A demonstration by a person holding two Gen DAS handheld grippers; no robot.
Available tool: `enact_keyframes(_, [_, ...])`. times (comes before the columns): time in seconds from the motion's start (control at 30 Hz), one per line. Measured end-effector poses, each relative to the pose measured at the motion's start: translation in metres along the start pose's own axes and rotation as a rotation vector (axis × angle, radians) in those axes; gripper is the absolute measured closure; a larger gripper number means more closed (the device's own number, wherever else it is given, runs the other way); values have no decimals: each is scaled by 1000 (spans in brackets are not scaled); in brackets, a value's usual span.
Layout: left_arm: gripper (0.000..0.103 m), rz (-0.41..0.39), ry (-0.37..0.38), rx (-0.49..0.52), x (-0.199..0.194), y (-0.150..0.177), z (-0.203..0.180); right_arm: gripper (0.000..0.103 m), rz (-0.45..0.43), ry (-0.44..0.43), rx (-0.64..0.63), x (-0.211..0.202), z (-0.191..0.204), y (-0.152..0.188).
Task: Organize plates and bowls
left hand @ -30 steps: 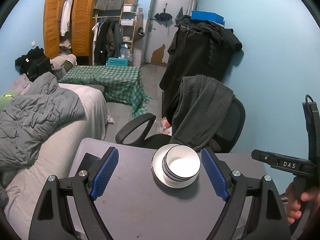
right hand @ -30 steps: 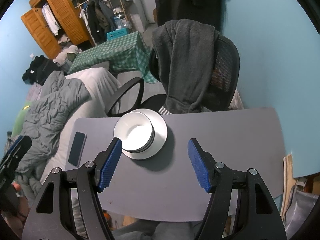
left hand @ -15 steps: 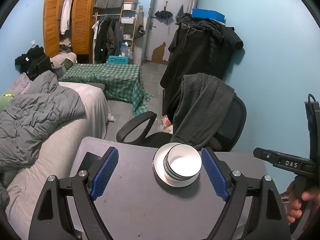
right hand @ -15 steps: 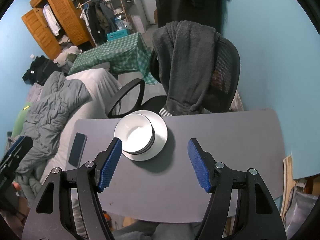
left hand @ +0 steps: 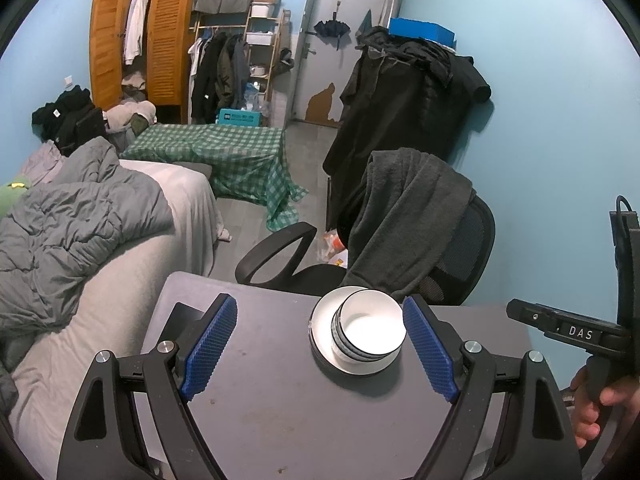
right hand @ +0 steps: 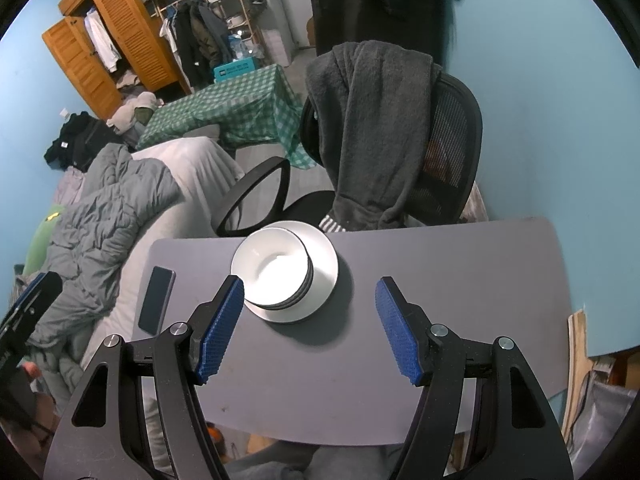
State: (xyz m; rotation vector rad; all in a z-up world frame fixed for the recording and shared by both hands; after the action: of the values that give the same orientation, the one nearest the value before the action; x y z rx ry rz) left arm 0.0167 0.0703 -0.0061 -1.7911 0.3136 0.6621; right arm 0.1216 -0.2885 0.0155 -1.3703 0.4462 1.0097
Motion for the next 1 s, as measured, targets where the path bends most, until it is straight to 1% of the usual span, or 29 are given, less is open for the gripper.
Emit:
enact_keyframes(0.43, [17,14,2,1,-1,-2,6,35,8,2,-2,1,6,0])
enact_keyframes(1.0, [17,28,8,-5,-5,-1,4,35,7,2,0,1,6,0])
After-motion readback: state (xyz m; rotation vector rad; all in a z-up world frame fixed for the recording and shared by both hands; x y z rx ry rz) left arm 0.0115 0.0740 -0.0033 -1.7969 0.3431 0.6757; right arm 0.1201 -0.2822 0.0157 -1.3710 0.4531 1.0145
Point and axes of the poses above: each gripper's, at about its wrist camera, not at the fingertips, and x roughly the way its jaws point, z to its left, y to its underside, the point moved 1 cm from there along x, roughly the way its jaws point, and after that the axes turned 9 degrees about -z, right-handed, at the moved point
